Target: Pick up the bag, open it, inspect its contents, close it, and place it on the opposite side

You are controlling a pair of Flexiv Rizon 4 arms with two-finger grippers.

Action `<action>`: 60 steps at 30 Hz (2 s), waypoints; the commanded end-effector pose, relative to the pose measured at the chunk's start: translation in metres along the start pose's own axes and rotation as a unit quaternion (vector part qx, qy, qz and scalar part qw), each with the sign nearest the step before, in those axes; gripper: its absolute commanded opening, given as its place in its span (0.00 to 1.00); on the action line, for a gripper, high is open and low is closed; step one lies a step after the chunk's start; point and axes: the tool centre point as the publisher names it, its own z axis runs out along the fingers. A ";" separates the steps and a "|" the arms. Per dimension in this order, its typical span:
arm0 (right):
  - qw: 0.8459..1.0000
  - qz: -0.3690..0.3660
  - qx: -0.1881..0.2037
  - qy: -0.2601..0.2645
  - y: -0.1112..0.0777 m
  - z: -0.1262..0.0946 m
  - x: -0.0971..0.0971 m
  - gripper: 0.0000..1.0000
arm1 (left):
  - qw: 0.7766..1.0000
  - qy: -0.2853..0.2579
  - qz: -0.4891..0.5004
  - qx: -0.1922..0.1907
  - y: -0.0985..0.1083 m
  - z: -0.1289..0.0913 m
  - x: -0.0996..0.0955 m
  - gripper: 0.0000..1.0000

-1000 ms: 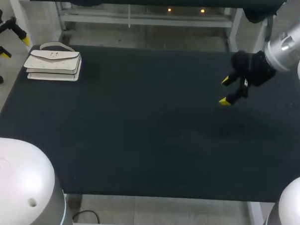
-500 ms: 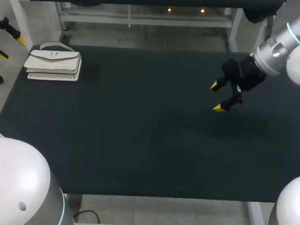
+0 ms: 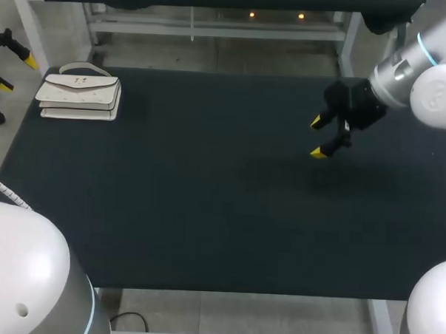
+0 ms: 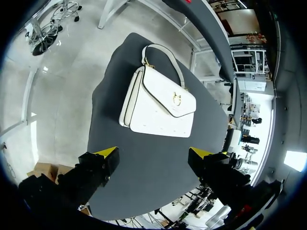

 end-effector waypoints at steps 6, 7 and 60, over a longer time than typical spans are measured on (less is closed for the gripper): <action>1.000 -0.005 0.004 0.017 -0.001 0.010 -0.015 1.00 | 1.000 0.001 0.000 -0.016 -0.006 0.001 -0.002 1.00; 1.000 -0.005 0.005 0.018 -0.001 0.011 -0.016 1.00 | 1.000 0.002 0.000 -0.016 -0.006 0.001 -0.002 1.00; 1.000 -0.012 -0.002 0.026 -0.004 0.012 -0.024 1.00 | 0.989 0.142 0.042 0.031 -0.068 0.058 -0.034 0.42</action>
